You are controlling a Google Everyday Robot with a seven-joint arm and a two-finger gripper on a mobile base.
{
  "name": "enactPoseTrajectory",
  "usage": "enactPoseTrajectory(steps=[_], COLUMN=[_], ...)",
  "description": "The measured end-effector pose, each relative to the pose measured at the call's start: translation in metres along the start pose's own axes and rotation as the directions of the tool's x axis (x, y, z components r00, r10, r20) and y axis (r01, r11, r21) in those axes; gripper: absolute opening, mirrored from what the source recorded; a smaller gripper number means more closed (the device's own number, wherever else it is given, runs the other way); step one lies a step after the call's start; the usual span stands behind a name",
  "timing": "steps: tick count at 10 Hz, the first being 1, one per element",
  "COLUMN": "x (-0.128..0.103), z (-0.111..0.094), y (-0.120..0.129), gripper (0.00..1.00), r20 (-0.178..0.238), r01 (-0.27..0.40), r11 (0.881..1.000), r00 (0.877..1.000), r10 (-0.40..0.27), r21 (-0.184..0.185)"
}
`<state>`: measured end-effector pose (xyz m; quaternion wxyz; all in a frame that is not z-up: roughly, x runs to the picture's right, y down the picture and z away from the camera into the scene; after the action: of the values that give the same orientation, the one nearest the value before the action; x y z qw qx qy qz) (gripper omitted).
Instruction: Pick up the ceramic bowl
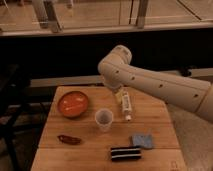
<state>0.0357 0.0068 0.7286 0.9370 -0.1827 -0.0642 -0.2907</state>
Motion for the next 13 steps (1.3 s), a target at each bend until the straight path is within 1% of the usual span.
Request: enactPoseTrajectory(steps=[2,3,4,6,8,9,11,13], x=[-0.002,-0.01,-0.021,-0.03,-0.03,-0.034,-0.048,-0.052], z=[0.0,0.001,0.002,0.003,0.004,0.006,0.01,0.013], y=[-0.005,-0.012,-0.021,-0.032,-0.034,-0.038,-0.05,-0.055], gripper=[0.8,0.8,0.8,0.8,0.8,0.8,0.8,0.8], r20=[0.003,0.003,0.007,0.013,0.013,0.016,0.024,0.028], r01=[0.024,0.043,0.075,0.127,0.142,0.162,0.216,0.249], r11=[1.0,0.999,0.997,0.991,0.988,0.985,0.974,0.966], r00=[1.0,0.999,0.997,0.992,0.99,0.986,0.976,0.967], r10=[-0.024,-0.043,-0.075,-0.127,-0.143,-0.163,-0.218,-0.252], r21=[0.015,0.023,0.032,0.047,0.054,0.057,0.065,0.072])
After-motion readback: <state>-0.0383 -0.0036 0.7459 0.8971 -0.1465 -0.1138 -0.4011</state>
